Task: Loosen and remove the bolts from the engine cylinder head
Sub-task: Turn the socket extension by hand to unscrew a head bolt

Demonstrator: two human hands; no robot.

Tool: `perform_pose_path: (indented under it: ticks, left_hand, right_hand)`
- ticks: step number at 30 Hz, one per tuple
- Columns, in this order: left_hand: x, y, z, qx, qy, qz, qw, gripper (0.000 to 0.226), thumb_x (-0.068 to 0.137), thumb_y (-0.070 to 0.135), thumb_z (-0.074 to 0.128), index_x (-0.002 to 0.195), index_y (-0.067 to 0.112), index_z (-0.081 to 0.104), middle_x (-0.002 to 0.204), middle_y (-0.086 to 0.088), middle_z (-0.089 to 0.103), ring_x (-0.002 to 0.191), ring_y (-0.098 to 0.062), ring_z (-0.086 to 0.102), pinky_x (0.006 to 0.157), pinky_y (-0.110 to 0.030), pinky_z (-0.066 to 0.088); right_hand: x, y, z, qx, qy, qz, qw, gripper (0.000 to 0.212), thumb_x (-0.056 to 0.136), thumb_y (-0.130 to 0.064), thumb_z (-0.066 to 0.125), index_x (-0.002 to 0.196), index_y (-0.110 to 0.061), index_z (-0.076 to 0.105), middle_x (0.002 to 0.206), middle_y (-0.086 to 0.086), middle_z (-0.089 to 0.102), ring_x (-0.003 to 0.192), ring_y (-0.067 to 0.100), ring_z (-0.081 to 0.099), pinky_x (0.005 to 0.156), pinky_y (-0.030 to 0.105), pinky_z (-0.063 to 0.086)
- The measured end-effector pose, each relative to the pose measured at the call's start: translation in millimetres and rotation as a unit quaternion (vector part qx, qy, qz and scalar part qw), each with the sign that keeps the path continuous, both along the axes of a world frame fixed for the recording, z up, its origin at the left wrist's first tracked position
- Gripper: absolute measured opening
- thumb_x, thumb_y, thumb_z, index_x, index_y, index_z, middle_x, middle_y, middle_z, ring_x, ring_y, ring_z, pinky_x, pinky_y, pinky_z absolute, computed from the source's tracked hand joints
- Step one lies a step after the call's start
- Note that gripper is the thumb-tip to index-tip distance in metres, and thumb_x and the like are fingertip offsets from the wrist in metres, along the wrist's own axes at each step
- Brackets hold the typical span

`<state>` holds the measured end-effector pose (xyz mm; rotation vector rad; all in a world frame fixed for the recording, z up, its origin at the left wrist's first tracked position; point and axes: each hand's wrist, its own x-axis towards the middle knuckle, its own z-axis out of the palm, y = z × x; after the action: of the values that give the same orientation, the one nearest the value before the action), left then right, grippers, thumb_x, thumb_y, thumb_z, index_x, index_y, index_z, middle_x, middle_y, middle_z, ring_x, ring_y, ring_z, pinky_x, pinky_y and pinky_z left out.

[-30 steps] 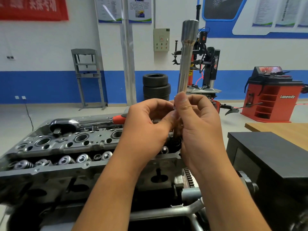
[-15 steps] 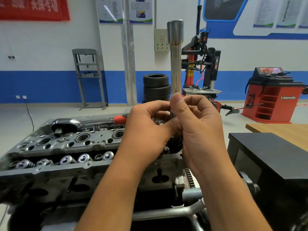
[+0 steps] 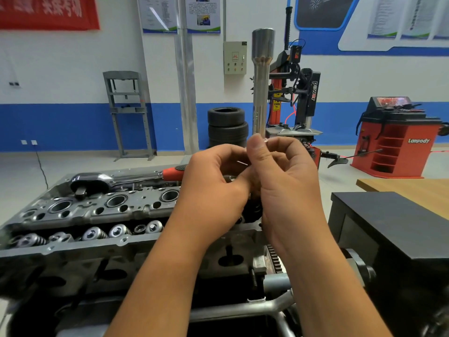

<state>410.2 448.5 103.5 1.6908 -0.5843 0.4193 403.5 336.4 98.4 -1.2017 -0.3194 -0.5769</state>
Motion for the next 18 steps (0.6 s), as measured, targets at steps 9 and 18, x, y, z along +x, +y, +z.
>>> perform_pose_path:
  ticks: [9,18]
  left_hand:
    - [-5.3,0.8,1.6,-0.02,0.005,-0.036,0.999,0.019,0.102,0.019,0.064,0.114,0.026,0.077,0.09,0.005,0.079,0.056,-0.004,0.065,0.049,-0.016,0.049]
    - [-0.9,-0.1,-1.1,-0.012,-0.025,0.014,0.999,0.014,0.092,0.022,0.077,0.105,0.026,0.078,0.09,0.009,0.08,0.08,-0.006,0.076,0.068,-0.026,0.061]
  right_hand:
    - [-1.8,0.9,0.5,-0.006,-0.006,0.025,1.0,0.03,0.089,-0.05,0.068,0.087,-0.021,0.069,0.091,0.028,0.066,0.064,0.031,0.062,0.046,0.039,0.054]
    - [-0.2,-0.2,-0.8,0.001,-0.015,0.011,1.0,0.034,0.084,-0.05,0.072,0.088,-0.017,0.067,0.085,0.012,0.07,0.081,0.03,0.071,0.076,0.057,0.061]
